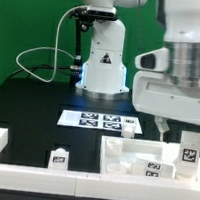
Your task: Assemble one leg
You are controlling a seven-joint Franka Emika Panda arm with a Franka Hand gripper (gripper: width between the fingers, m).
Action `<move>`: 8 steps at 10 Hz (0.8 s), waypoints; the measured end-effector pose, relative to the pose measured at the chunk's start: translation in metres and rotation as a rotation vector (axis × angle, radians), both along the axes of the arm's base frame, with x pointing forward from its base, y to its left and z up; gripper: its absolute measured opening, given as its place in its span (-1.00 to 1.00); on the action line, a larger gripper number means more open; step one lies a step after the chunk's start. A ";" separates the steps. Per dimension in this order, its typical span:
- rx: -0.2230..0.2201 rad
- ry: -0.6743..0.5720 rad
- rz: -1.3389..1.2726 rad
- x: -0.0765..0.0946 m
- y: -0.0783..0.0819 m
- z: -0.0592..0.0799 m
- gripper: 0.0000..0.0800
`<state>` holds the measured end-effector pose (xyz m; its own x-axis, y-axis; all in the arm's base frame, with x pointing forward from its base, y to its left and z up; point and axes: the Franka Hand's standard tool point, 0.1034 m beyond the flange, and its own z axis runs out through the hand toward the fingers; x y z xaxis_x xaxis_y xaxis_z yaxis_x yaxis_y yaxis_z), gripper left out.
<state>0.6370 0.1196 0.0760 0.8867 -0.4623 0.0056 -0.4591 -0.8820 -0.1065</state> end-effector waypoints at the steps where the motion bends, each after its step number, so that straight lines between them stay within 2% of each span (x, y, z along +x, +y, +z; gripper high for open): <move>1: 0.002 0.007 -0.056 0.000 -0.002 -0.001 0.62; 3: 0.000 0.009 -0.079 0.000 -0.003 -0.001 -0.03; 4: 0.004 0.020 -0.169 -0.001 -0.003 -0.002 -0.03; 5: 0.008 0.027 -0.255 -0.001 -0.004 -0.002 -0.29; 8: 0.026 0.056 -0.598 0.000 -0.004 -0.003 -0.29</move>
Offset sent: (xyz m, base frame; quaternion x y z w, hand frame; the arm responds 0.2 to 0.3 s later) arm 0.0000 0.0000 0.0000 0.0000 0.0000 0.1296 0.9916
